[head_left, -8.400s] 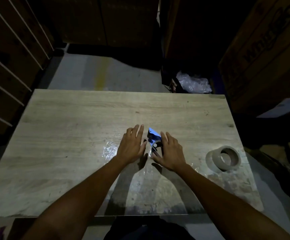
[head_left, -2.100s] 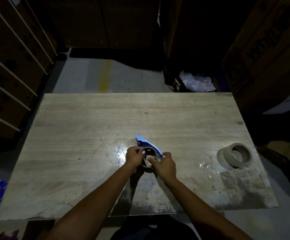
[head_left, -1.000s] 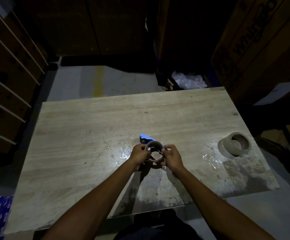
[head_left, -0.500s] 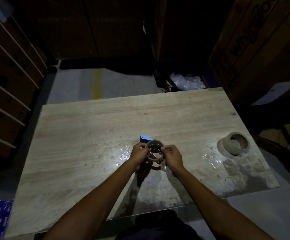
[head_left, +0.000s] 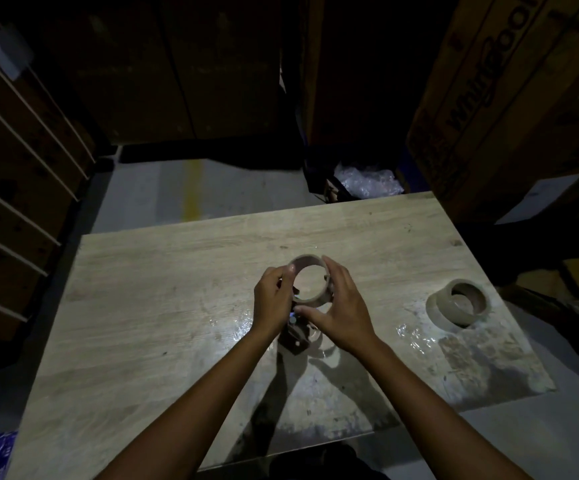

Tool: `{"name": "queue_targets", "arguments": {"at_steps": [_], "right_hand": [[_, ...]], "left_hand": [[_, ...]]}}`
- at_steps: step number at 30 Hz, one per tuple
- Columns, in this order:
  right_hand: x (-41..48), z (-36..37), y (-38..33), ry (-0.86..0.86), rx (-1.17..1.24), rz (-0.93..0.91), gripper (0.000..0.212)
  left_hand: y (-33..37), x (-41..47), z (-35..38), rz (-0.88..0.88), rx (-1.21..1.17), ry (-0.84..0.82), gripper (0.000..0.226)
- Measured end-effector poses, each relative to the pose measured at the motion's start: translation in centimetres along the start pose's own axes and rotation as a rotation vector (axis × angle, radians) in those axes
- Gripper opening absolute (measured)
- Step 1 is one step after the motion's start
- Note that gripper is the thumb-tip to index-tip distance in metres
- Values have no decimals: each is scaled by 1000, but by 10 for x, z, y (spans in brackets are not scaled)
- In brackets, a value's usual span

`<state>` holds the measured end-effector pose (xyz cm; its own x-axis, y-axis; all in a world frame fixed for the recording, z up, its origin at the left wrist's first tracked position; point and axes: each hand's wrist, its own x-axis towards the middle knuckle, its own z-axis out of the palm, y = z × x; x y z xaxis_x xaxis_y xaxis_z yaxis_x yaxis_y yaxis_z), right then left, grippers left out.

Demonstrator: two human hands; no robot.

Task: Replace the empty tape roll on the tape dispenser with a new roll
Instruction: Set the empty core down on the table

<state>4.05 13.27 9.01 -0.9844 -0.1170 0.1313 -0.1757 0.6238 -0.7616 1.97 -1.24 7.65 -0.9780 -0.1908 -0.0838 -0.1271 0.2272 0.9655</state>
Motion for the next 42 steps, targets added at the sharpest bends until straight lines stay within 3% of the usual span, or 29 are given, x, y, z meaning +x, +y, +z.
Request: {"name": "queue_targets", "arguments": {"at_steps": [8, 12, 14, 19, 23, 31, 37, 42], "right_hand": [[13, -30, -16, 255, -126, -225, 89], [19, -46, -15, 309, -123, -233, 91], [23, -56, -14, 291, 12, -121, 94], [34, -82, 5, 100, 741, 128, 82], [38, -94, 24, 41, 899, 201, 82], [47, -135, 62, 89, 658, 254, 83], [66, -154, 110, 179, 139, 286, 98], [84, -157, 158, 108, -208, 335, 100]], "left_hand": [[54, 3, 12, 10, -240, 84, 35], [77, 1, 23, 240, -170, 121, 28], [87, -1, 27, 413, -43, 153, 34], [110, -9, 54, 760, 205, 155, 30], [114, -8, 83, 849, 263, 117, 34], [109, 12, 125, 682, 216, 88, 34], [98, 44, 167, 335, 171, -15, 19], [74, 75, 209, 56, 107, -200, 16]]}}
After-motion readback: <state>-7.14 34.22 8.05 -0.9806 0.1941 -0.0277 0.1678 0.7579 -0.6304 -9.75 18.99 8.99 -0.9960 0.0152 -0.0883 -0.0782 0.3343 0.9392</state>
